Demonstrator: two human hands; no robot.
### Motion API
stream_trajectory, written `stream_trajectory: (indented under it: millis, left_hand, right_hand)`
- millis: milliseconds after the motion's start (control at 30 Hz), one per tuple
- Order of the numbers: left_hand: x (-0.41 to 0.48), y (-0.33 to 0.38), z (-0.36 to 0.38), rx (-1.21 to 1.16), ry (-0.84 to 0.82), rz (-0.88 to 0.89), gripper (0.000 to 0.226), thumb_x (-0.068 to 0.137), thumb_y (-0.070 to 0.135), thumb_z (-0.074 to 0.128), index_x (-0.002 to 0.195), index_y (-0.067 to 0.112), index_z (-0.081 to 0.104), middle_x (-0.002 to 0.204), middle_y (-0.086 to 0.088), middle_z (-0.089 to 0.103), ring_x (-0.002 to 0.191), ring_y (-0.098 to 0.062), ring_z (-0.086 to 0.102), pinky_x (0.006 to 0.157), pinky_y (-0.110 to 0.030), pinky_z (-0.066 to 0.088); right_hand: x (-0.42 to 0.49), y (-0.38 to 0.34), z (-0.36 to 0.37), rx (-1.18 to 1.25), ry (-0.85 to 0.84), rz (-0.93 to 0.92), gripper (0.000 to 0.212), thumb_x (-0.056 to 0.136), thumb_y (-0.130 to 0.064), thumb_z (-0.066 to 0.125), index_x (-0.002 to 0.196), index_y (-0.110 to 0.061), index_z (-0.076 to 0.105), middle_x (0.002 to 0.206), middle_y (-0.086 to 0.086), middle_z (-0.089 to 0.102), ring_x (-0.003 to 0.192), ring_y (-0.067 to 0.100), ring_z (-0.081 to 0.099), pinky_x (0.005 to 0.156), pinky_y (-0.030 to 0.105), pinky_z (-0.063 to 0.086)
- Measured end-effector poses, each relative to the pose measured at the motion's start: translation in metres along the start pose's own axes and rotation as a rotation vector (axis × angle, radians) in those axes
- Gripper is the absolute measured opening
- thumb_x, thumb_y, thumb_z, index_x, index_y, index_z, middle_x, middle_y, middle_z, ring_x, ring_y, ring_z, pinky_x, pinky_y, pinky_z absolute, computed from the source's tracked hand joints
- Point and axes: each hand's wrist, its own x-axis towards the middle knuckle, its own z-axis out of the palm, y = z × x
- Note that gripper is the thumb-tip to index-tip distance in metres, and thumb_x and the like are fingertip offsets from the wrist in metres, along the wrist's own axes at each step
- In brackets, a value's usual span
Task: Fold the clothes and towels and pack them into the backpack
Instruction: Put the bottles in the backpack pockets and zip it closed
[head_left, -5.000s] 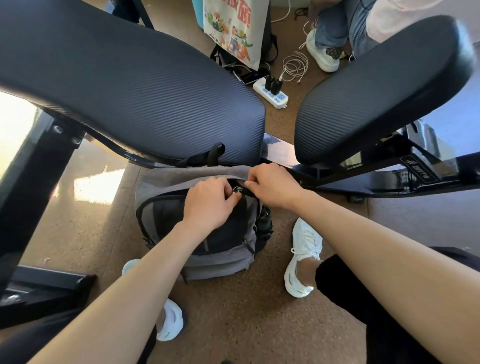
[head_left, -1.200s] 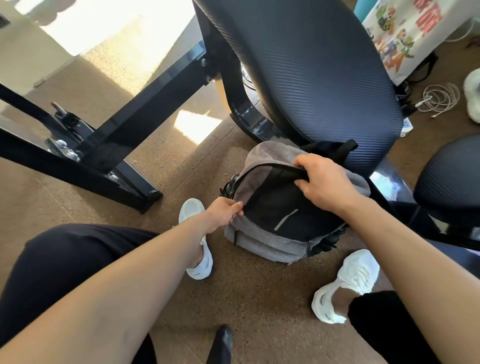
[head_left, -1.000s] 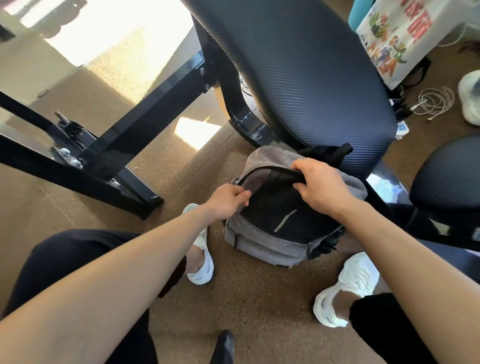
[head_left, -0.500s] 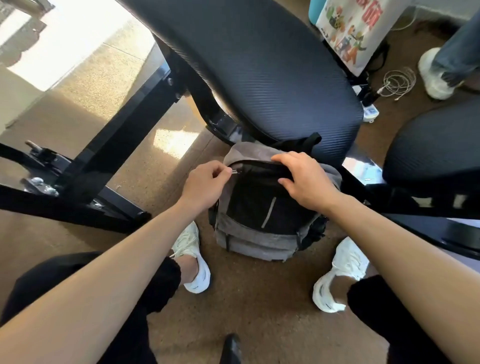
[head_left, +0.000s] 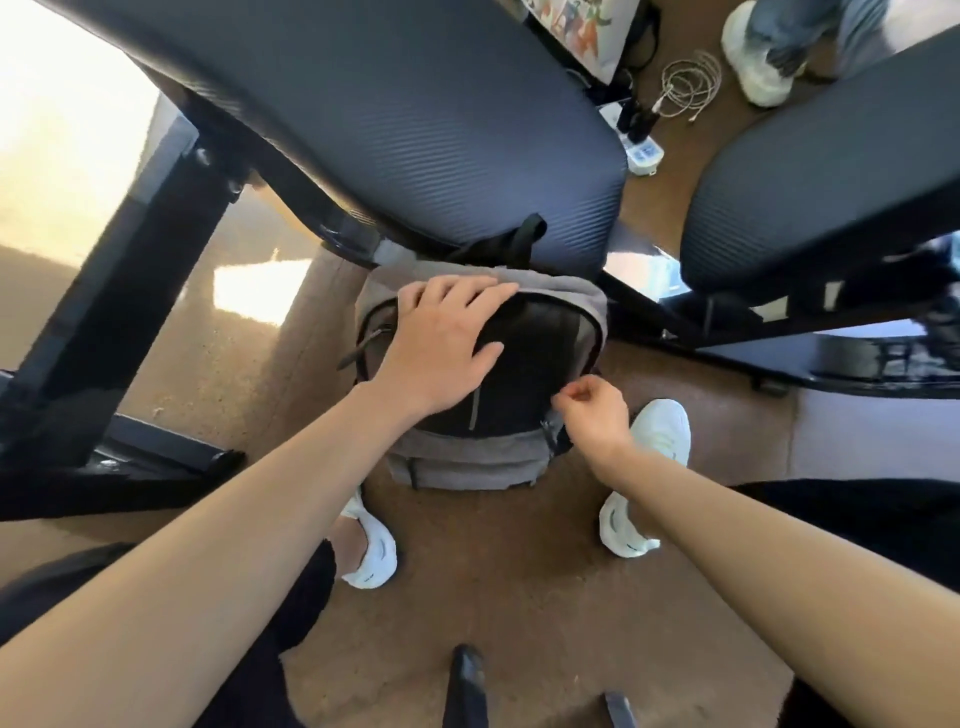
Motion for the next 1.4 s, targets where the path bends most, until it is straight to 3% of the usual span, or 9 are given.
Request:
stream_trajectory:
  millis: [67, 233, 367, 467, 533, 633, 800, 1100, 1400]
  left_hand:
    - [0.004, -0.001, 0.004, 0.006, -0.006, -0.023, 0.057, 0.093, 0.037, 0.062, 0.148, 0.03, 0.048, 0.138, 0.004, 0.058, 0.127, -0.025, 0.051, 0.103, -0.045, 0.03]
    - [0.011, -0.003, 0.007, -0.04, -0.014, -0.071, 0.046, 0.099, 0.037, 0.056, 0.144, 0.029, 0.052, 0.126, 0.003, 0.063, 0.122, -0.024, 0.053, 0.101, -0.042, 0.029]
    - [0.012, -0.001, 0.008, -0.066, -0.007, -0.074, 0.042, 0.099, 0.036, 0.057, 0.14, 0.029, 0.055, 0.127, 0.002, 0.064, 0.123, -0.025, 0.053, 0.102, -0.041, 0.028]
    - [0.014, 0.0, 0.008, -0.056, -0.008, -0.073, 0.042, 0.098, 0.036, 0.058, 0.139, 0.029, 0.055, 0.128, 0.002, 0.064, 0.123, -0.026, 0.052, 0.099, -0.041, 0.028]
    - [0.014, 0.003, 0.01, -0.037, -0.008, -0.057, 0.041, 0.098, 0.037, 0.058, 0.139, 0.03, 0.055, 0.127, 0.003, 0.065, 0.122, -0.026, 0.053, 0.097, -0.042, 0.028]
    - [0.015, 0.003, 0.012, -0.038, 0.014, -0.035, 0.037, 0.102, 0.036, 0.054, 0.138, 0.031, 0.057, 0.123, 0.005, 0.066, 0.117, -0.026, 0.055, 0.091, -0.041, 0.027]
    - [0.021, -0.001, 0.012, -0.061, 0.05, -0.046, 0.03, 0.104, 0.026, 0.053, 0.132, 0.029, 0.064, 0.12, 0.004, 0.07, 0.113, -0.026, 0.059, 0.082, -0.033, 0.02]
    - [0.024, 0.006, 0.007, -0.065, 0.073, -0.063, 0.027, 0.101, 0.023, 0.058, 0.126, 0.026, 0.068, 0.115, 0.001, 0.073, 0.109, -0.03, 0.061, 0.086, -0.04, 0.028]
    - [0.019, 0.003, 0.007, -0.068, 0.056, -0.053, 0.03, 0.099, 0.024, 0.062, 0.129, 0.027, 0.065, 0.116, 0.003, 0.072, 0.111, -0.028, 0.061, 0.09, -0.042, 0.031]
  right_hand:
    - [0.006, 0.029, 0.007, 0.067, -0.062, 0.166, 0.007, 0.096, -0.012, 0.059, 0.098, -0.014, 0.066, 0.093, 0.003, 0.065, 0.092, 0.023, 0.061, 0.072, 0.031, 0.048]
    - [0.014, 0.067, 0.031, 0.263, -0.214, 0.318, 0.023, 0.106, -0.025, 0.052, 0.127, -0.019, 0.06, 0.123, 0.006, 0.063, 0.114, 0.025, 0.058, 0.097, 0.036, 0.049]
    - [0.012, 0.064, 0.039, 0.357, -0.254, 0.397, 0.023, 0.107, -0.031, 0.049, 0.125, -0.02, 0.059, 0.106, 0.0, 0.063, 0.101, 0.018, 0.058, 0.101, 0.038, 0.047]
    - [0.013, 0.06, 0.035, 0.415, -0.304, 0.442, 0.025, 0.107, -0.036, 0.049, 0.108, -0.016, 0.064, 0.077, 0.001, 0.051, 0.071, 0.014, 0.047, 0.083, 0.034, 0.044]
    - [0.013, 0.061, 0.032, 0.437, -0.377, 0.467, 0.033, 0.106, -0.038, 0.049, 0.097, -0.013, 0.068, 0.071, 0.001, 0.042, 0.067, 0.016, 0.04, 0.079, 0.035, 0.043]
    - [0.012, 0.061, 0.026, 0.484, -0.445, 0.484, 0.031, 0.107, -0.032, 0.048, 0.092, -0.011, 0.066, 0.072, 0.0, 0.04, 0.071, 0.016, 0.04, 0.09, 0.036, 0.047]
    - [0.011, 0.046, 0.008, 0.432, -0.426, 0.402, 0.032, 0.11, -0.031, 0.04, 0.087, -0.014, 0.057, 0.072, 0.001, 0.04, 0.069, 0.016, 0.038, 0.079, 0.031, 0.043]
    - [0.021, -0.06, -0.062, 0.343, -0.24, -0.135, 0.04, 0.109, -0.02, 0.039, 0.073, -0.016, 0.055, 0.058, -0.001, 0.04, 0.054, 0.009, 0.038, 0.054, 0.022, 0.037]
    - [0.024, -0.052, -0.065, 0.391, -0.334, -0.015, 0.037, 0.109, -0.032, 0.042, 0.083, -0.015, 0.063, 0.062, -0.002, 0.051, 0.056, 0.01, 0.047, 0.057, 0.025, 0.04]
